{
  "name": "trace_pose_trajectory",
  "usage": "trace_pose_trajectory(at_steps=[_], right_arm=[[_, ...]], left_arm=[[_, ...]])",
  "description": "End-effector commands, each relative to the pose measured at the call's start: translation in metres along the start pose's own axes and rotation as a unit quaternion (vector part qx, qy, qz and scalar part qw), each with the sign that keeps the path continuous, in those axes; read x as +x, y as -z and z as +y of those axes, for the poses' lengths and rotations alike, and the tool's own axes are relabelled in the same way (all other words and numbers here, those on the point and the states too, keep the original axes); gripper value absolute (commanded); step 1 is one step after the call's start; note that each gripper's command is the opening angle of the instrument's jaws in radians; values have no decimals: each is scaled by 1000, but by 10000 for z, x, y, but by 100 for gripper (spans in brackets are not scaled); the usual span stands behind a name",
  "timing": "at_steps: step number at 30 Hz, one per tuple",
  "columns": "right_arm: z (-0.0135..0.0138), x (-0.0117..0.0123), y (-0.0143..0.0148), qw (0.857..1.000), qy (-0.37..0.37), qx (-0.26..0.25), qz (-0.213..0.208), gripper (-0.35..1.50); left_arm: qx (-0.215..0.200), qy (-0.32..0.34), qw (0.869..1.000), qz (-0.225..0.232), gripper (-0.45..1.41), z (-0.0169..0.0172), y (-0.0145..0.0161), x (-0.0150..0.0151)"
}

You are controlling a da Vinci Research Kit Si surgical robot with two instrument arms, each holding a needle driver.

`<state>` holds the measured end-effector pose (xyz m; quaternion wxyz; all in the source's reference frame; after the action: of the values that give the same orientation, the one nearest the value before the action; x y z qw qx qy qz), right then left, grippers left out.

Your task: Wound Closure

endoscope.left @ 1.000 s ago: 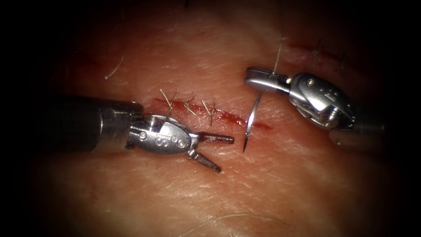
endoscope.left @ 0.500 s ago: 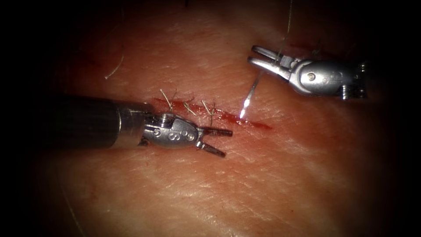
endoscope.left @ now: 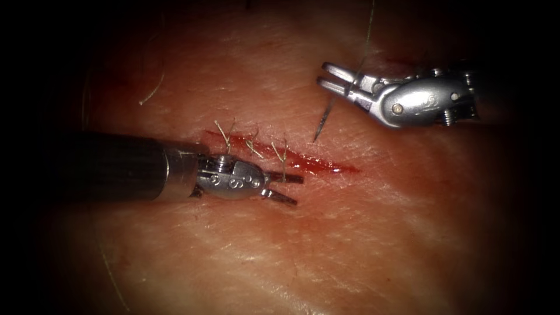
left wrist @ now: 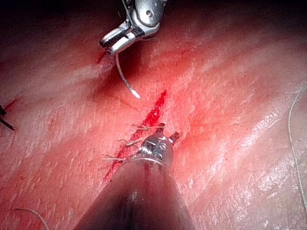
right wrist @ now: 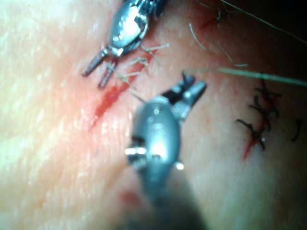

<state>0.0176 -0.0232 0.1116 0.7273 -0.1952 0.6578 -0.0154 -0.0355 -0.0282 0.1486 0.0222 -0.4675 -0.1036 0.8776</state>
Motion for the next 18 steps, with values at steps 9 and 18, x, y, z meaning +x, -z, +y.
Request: trace_pose_trajectory(at_steps=[9, 18], right_arm=[[-22, -8, -11, 998, 66, 7, 0, -35], [-33, -1, -10, 987, 161, 7, 22, -35]], left_arm=[[-4, 3, 1000, 3, 36, -2, 1, 2], [-5, 4, 1000, 3, 36, -2, 3, 3]])
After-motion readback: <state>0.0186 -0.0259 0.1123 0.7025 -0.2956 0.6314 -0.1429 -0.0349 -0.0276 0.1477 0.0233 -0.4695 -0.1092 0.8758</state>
